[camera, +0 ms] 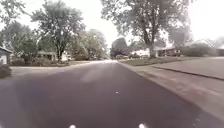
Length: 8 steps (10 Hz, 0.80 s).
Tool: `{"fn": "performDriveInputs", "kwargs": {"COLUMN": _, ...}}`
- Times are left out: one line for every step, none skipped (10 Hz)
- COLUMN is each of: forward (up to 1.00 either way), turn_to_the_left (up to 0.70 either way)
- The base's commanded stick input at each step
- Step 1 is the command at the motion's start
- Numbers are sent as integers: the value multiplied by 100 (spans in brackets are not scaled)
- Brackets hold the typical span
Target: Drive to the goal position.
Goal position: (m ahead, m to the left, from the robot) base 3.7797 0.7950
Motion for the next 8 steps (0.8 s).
{"fn": "performDriveInputs", "kwargs": {"forward": 70, "turn_to_the_left": 0}}
{"fn": "performDriveInputs", "kwargs": {"forward": 70, "turn_to_the_left": 0}}
{"fn": "performDriveInputs", "kwargs": {"forward": 70, "turn_to_the_left": -6}}
{"fn": "performDriveInputs", "kwargs": {"forward": 70, "turn_to_the_left": -15}}
{"fn": "performDriveInputs", "kwargs": {"forward": 70, "turn_to_the_left": -23}}
{"fn": "performDriveInputs", "kwargs": {"forward": 70, "turn_to_the_left": -32}}
{"fn": "performDriveInputs", "kwargs": {"forward": 70, "turn_to_the_left": -10}}
{"fn": "performDriveInputs", "kwargs": {"forward": 70, "turn_to_the_left": 0}}
